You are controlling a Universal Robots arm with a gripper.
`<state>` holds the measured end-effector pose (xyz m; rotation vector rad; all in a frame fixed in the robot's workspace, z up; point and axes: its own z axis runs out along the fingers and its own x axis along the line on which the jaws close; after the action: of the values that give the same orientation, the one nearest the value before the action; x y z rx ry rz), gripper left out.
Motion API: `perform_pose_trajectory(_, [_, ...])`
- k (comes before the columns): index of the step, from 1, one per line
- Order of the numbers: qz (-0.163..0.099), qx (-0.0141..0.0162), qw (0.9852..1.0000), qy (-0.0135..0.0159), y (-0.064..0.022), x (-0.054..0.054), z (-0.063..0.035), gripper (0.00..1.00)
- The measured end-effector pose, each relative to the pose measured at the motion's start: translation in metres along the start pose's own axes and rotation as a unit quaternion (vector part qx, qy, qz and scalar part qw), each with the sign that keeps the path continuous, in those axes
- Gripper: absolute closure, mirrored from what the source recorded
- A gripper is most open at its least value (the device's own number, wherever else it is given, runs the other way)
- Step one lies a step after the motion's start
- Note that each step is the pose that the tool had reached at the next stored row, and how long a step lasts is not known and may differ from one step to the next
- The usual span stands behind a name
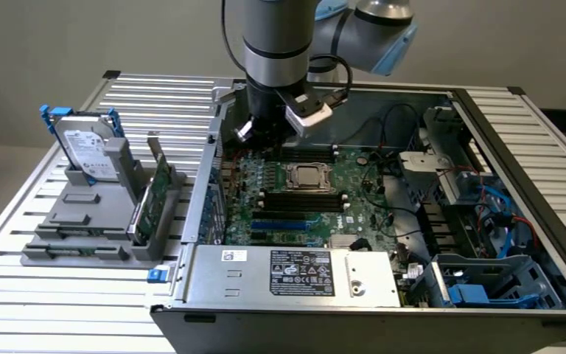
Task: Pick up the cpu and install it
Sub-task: 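Install the first cpu locking lever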
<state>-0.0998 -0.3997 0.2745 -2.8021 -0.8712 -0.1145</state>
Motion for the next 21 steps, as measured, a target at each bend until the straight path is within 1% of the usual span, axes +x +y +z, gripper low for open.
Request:
perform_pose_trajectory(4, [-0.031,0.0025,0.9995,0.0003,0.0,0.0,0.0,0.89])
perform_pose_trajectory(7, [-0.055,0.0046,0.9985,0.0001,0.0,0.0,0.0,0.89])
perform_pose_trajectory(10, [-0.079,0.0067,0.9968,-0.0012,0.0,0.0,0.0,0.89])
perform_pose_trajectory(12, [-0.096,0.008,0.9953,-0.0023,0.0,-0.0001,-0.0001,0.89])
perform_pose_trajectory(14, [-0.113,0.0083,0.9936,-0.0025,0.0,-0.0001,0.0,0.89])
perform_pose_trajectory(16, [-0.129,0.0074,0.9917,-0.0011,0.0,0.0,0.0002,0.89])
perform_pose_trajectory(17, [-0.136,0.0062,0.9906,0.0002,0.0,0.0,0.0003,0.89])
perform_pose_trajectory(21, [-0.166,-0.0006,0.9861,0.008,0.0002,-0.0002,0.001,0.89])
